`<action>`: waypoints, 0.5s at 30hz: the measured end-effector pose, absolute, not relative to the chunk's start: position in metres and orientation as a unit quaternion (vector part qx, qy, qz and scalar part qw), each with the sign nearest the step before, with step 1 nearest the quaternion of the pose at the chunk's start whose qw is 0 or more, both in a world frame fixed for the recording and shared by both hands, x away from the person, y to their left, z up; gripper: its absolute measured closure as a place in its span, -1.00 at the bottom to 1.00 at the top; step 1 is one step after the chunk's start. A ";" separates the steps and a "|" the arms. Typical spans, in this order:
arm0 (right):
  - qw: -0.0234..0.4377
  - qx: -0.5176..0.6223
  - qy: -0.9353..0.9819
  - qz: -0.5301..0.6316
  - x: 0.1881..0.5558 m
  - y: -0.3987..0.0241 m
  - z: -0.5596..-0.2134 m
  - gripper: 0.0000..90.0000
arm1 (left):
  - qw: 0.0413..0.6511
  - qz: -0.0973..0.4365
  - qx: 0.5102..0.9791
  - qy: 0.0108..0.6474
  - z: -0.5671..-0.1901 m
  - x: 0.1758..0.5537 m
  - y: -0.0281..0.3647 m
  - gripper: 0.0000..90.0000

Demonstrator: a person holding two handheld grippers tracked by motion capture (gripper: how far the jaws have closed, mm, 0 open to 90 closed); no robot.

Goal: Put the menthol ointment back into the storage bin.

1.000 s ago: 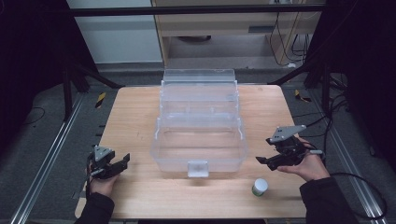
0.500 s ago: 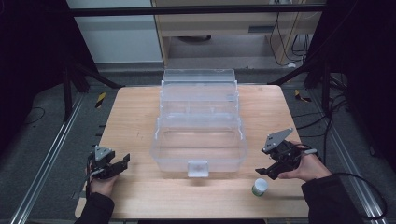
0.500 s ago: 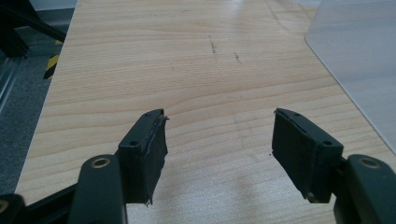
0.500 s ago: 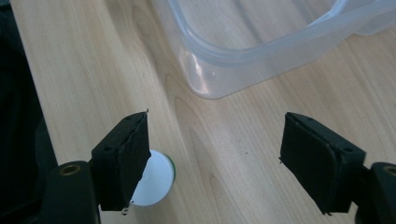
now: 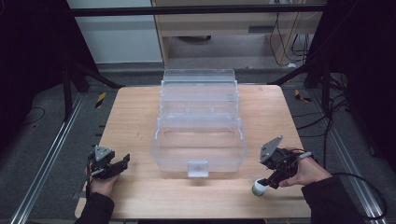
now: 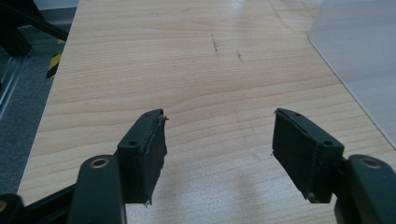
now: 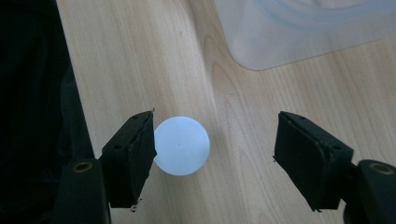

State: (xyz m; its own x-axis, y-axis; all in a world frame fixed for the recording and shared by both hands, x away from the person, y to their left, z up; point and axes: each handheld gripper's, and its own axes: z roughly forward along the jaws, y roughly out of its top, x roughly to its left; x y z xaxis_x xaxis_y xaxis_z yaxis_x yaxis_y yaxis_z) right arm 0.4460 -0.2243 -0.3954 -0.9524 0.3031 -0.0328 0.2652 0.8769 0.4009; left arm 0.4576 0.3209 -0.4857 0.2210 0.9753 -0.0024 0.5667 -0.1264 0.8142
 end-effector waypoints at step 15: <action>0.017 0.121 0.980 0.154 0.440 -0.216 -0.412 -0.20 | 0.358 0.286 0.694 0.555 -0.486 0.458 0.320 -0.24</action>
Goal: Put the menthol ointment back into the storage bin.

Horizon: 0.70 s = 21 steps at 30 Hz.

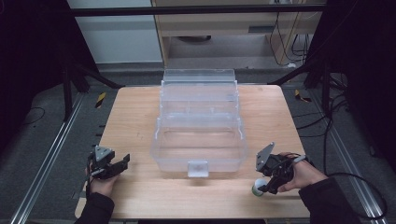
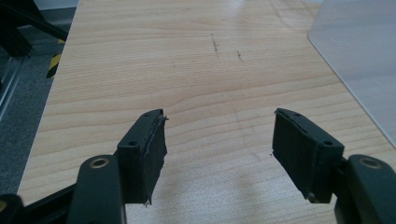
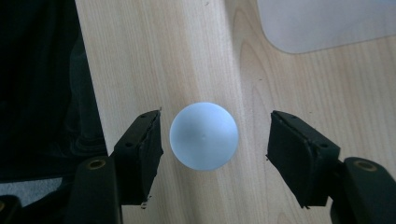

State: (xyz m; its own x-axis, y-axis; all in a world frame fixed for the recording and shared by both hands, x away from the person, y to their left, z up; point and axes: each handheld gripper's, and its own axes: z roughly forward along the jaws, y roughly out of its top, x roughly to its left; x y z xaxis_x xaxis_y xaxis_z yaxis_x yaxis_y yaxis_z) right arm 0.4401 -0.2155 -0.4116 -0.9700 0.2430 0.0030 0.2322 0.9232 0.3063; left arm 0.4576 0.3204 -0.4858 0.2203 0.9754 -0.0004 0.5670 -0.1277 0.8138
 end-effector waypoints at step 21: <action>0.000 0.094 0.990 0.103 0.441 -0.204 -0.429 0.04 | 0.356 0.285 0.696 0.555 -0.486 0.458 0.320 -0.24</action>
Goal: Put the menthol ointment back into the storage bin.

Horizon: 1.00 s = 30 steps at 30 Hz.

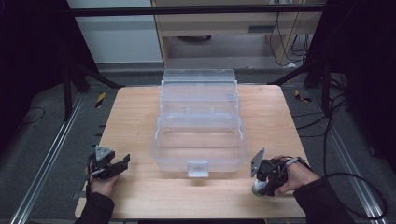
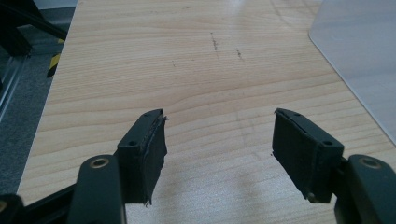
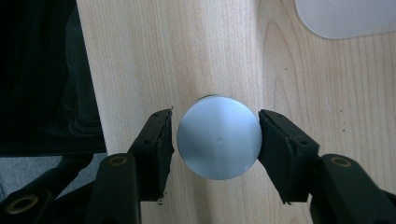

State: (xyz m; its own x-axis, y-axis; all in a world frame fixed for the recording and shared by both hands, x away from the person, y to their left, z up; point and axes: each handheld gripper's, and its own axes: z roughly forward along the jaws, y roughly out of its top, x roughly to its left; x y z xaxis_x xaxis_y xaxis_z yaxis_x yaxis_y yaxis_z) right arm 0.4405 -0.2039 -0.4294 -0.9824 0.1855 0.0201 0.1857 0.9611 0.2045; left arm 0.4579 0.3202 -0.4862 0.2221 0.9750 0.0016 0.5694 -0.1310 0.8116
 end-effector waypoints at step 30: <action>-0.009 -0.143 -0.985 -0.100 0.446 -0.206 -0.412 0.12 | 0.347 0.289 0.697 0.557 -0.487 0.459 0.318 -0.24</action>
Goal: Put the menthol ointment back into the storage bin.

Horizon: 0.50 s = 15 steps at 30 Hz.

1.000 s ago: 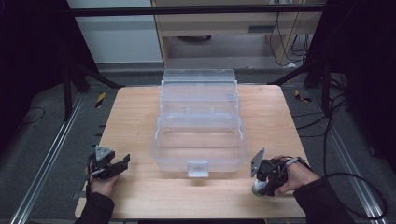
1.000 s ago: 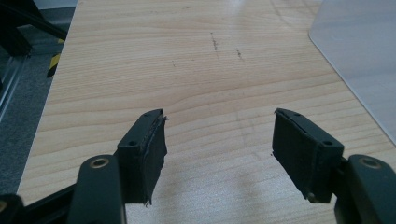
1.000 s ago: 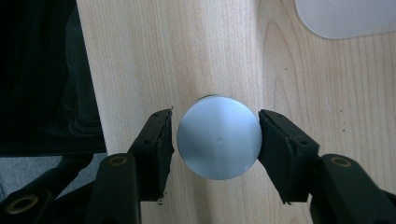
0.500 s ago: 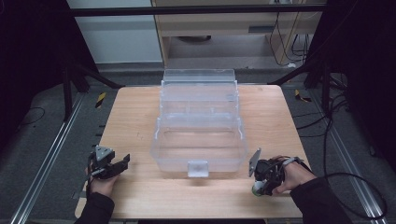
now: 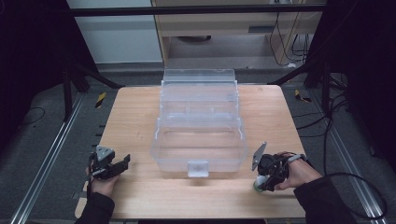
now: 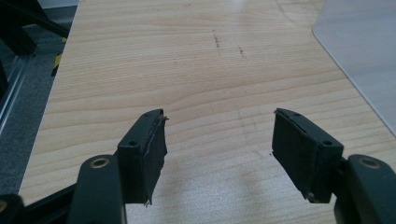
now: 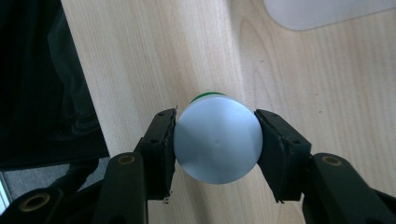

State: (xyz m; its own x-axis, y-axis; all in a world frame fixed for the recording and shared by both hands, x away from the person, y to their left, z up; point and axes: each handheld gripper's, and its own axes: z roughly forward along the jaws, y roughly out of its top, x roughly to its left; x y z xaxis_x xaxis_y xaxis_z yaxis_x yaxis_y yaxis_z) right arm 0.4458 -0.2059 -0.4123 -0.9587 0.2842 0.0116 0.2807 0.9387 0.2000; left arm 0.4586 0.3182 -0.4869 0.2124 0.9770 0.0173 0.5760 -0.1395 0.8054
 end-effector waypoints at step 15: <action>0.030 0.161 0.977 0.136 0.455 -0.203 -0.385 0.12 | 0.347 0.290 0.696 0.557 -0.487 0.458 0.320 -0.24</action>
